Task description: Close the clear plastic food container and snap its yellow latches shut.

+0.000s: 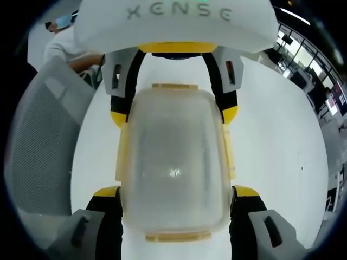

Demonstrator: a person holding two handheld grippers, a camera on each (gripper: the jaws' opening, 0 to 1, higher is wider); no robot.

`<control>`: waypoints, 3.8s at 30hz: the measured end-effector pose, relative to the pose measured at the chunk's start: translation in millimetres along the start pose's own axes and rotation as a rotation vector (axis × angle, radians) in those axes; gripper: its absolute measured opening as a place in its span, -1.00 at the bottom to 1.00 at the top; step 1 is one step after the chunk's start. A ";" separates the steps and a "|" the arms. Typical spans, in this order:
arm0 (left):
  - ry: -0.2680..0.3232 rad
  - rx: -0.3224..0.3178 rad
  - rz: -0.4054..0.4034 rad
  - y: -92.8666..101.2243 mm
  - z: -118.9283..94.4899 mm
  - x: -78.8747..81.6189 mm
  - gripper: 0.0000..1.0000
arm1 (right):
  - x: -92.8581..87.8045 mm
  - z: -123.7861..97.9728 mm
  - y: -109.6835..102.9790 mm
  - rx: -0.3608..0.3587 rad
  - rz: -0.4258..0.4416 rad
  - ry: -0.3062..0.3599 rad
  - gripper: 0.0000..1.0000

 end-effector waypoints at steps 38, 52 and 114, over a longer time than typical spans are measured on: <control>0.002 -0.008 -0.007 -36.8 9.1 2.4 0.82 | -2.1 -1.3 37.9 -0.006 0.011 -0.010 0.65; 0.001 -0.008 -0.009 -48.5 12.4 4.2 0.82 | -4.3 -1.6 50.4 -0.013 0.014 0.002 0.65; 0.017 -0.001 -0.013 -81.6 18.2 9.0 0.82 | -7.9 -5.6 83.1 -0.022 0.024 -0.028 0.67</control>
Point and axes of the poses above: the point that each gripper's makers call its tool centre point, and the gripper's own axes: z roughly forward along the fingers, y roughly to its right, x roughly out of its top, the point moved 3 cm from there along -z, roughly backward along the fingers, and after that the axes turned 7 degrees about x, right-handed, at the moved point
